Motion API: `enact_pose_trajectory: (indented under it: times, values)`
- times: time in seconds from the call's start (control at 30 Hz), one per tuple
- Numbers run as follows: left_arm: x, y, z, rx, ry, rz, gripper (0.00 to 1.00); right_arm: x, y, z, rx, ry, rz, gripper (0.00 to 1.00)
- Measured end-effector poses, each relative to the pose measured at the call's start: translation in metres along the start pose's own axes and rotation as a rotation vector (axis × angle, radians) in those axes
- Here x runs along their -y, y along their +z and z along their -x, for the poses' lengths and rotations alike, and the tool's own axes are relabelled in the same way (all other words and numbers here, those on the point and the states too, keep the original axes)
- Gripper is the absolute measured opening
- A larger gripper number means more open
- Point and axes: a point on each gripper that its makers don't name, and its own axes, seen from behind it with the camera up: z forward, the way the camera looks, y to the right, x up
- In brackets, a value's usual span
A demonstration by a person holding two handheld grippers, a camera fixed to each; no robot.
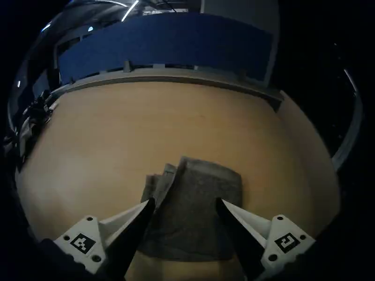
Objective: Fold towel
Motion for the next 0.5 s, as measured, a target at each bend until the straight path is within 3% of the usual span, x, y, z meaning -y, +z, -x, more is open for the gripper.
enact_pose_trajectory:
  times: [0.2, 0.5]
  values:
    - [0.004, 0.001, 0.004, 0.009, -0.002, -0.012, 0.93, -0.009, 0.024, -0.018, -0.002, -0.015, 0.002, 1.0]
    - [0.007, 0.001, 0.006, 0.017, 0.001, -0.023, 0.93, -0.013, 0.053, -0.005, 0.058, -0.016, 0.012, 1.0]
